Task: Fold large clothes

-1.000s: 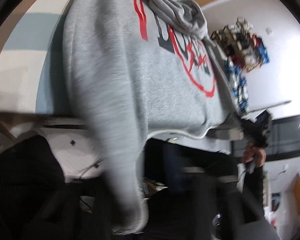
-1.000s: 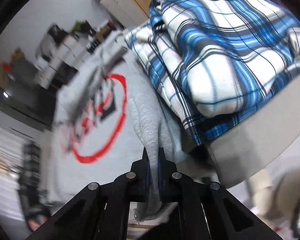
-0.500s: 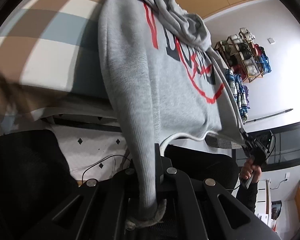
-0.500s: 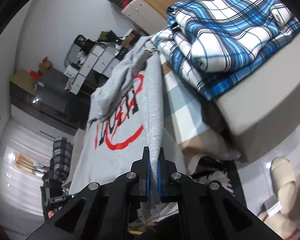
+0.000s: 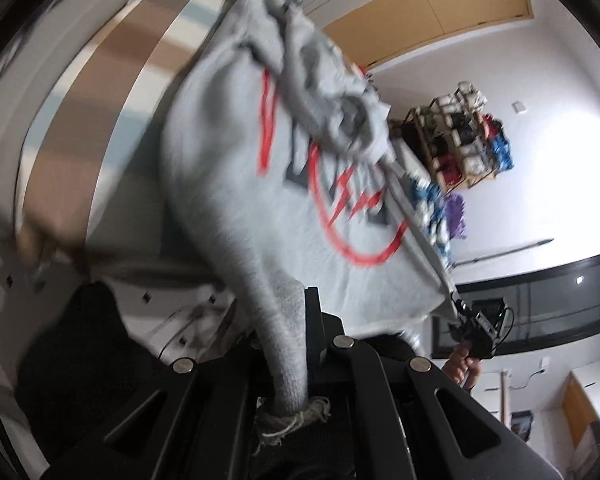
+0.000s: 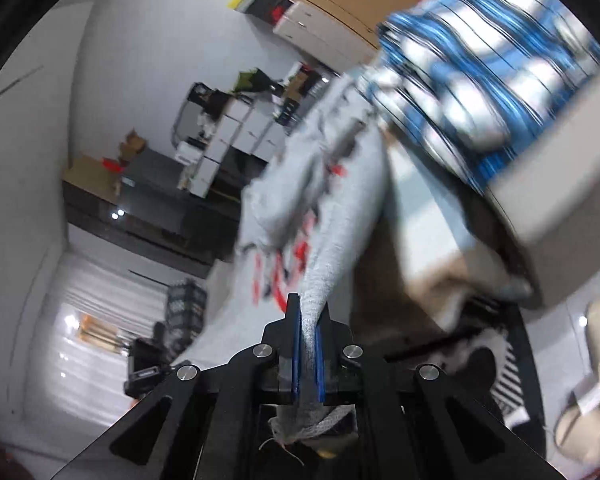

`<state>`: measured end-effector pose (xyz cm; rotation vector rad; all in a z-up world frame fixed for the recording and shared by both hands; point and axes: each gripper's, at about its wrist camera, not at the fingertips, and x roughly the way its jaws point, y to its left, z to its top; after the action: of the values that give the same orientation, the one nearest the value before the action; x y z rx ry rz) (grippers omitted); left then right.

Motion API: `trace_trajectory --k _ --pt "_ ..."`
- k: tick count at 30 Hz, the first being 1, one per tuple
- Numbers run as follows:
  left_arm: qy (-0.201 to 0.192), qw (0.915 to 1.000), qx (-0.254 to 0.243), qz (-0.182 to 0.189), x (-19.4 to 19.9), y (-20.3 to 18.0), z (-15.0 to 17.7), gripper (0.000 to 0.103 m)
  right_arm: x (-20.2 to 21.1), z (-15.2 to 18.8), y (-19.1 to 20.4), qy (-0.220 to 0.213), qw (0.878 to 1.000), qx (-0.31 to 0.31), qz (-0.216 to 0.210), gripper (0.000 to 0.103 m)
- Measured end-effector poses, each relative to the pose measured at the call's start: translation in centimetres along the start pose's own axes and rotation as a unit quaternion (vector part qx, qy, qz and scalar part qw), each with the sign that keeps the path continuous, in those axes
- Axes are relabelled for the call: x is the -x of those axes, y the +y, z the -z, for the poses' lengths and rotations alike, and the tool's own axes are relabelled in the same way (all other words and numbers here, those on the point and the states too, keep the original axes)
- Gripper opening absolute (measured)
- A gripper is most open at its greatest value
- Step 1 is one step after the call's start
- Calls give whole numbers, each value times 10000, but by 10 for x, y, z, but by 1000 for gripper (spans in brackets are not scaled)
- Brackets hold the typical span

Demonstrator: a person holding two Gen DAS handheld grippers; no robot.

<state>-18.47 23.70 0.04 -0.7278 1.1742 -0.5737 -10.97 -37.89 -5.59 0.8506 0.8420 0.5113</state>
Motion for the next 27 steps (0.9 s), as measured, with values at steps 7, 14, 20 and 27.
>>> trace_trajectory --k 7,14,20,27 --pt "-313 9992 220 140 -5 -43 -118 0 -32 -112 60 -267 9995 178 -5 5" --pt "-593 9968 541 8 -7 -62 -238 0 -111 -262 83 -173 9960 -471 745 5" --pt "-602 9913 1059 -498 -39 -42 -316 0 -201 -362 35 -155 9799 -1307 1500 5" --pt "-546 9795 1808 -698 -89 22 -379 0 -297 -405 -29 273 9625 -1858 1958 5"
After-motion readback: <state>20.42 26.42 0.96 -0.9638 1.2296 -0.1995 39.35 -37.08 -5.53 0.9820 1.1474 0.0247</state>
